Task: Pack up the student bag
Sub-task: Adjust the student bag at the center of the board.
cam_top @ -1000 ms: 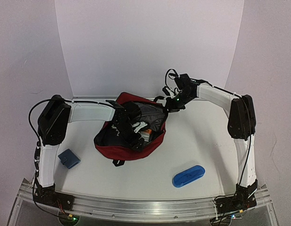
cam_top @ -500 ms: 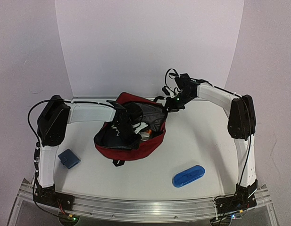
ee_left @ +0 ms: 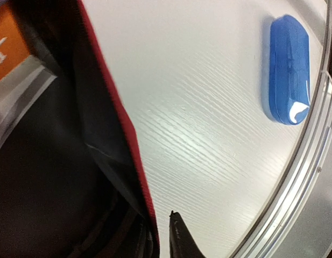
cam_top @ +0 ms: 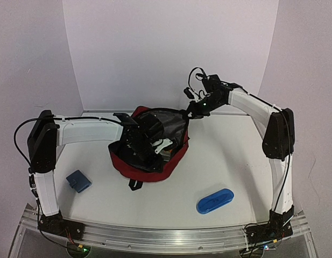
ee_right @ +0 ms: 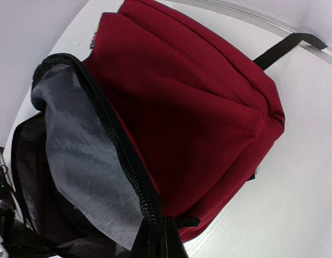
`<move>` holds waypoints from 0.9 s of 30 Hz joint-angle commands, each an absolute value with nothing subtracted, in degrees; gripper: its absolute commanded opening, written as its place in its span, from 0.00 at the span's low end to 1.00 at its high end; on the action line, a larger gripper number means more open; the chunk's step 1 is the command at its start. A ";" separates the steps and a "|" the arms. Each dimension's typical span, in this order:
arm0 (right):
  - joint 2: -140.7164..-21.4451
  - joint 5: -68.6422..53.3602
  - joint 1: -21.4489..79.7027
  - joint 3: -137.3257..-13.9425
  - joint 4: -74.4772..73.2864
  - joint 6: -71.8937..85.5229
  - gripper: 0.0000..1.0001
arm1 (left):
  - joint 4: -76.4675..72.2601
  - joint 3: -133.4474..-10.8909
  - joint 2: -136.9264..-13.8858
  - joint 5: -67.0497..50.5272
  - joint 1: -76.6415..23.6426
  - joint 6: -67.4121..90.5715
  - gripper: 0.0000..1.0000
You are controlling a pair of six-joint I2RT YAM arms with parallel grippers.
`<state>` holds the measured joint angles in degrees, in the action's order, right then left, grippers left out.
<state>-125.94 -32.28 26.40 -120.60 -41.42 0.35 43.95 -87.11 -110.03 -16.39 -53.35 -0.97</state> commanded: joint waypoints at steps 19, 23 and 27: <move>-112.70 -36.68 44.17 -101.95 -41.35 -20.14 0.00 | 41.86 -82.78 -90.24 -18.83 -57.94 17.41 0.64; -113.76 -35.30 44.65 -100.59 -42.09 -21.18 0.04 | 38.49 -77.17 -81.68 -16.19 -53.34 25.07 0.75; -113.68 -34.79 44.64 -100.47 -43.01 -21.39 0.16 | 33.71 -68.89 -72.08 -15.44 -46.15 31.67 0.85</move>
